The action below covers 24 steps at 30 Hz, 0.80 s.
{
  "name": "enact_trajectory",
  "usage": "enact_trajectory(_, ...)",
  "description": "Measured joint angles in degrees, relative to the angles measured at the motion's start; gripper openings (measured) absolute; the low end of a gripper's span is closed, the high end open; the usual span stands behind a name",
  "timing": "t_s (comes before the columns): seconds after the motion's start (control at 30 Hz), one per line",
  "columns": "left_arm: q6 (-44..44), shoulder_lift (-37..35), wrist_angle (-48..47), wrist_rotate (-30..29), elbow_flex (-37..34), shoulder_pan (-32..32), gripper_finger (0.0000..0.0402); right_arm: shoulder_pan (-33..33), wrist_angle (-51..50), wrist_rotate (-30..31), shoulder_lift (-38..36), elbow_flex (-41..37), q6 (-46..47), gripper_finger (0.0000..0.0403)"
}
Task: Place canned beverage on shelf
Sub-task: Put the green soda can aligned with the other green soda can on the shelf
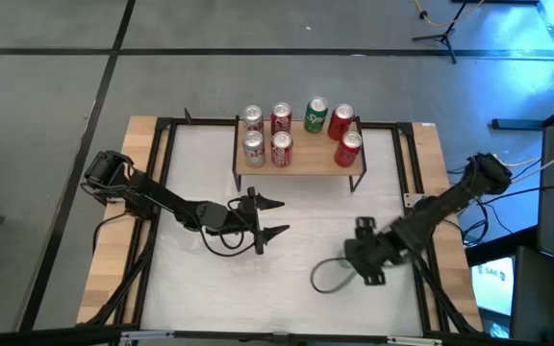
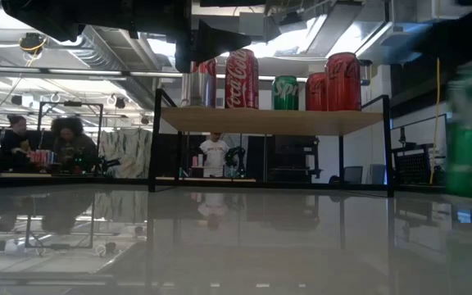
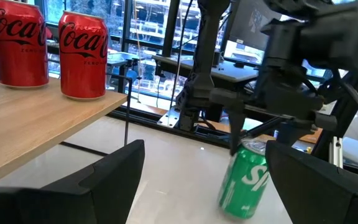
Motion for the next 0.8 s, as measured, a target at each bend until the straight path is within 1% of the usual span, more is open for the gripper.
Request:
enact_trajectory(0.13,0.0,0.0,0.0,0.0,0.0,0.0,0.0325,-7.2,4.5,-2.9,0.0,0.0,-14.3,0.0301)
enact_trajectory(0.23,0.0,0.0,0.0,-0.1,0.0,0.0,0.0325,-12.1,7.5,-6.1,0.0,0.0,-23.0,0.0302)
enact_trajectory(0.33,0.0,0.0,0.0,-0.4,0.0,0.0,0.0325,-16.5,8.6,-9.6,0.0,0.0,-29.1,0.0302)
enact_trajectory(0.43,0.0,0.0,0.0,-0.4,0.0,0.2,0.0325,-19.9,8.6,-12.5,0.0,0.0,-33.2,0.0302)
enact_trajectory(0.6,0.0,0.0,0.0,-0.4,0.0,1.0,0.0325,-22.8,6.2,-13.7,0.0,0.0,-38.0,0.0302)
enact_trajectory(0.8,0.0,0.0,0.0,-0.4,0.0,2.3,0.0325,-23.0,2.9,-13.8,0.0,0.0,-44.7,0.0303)
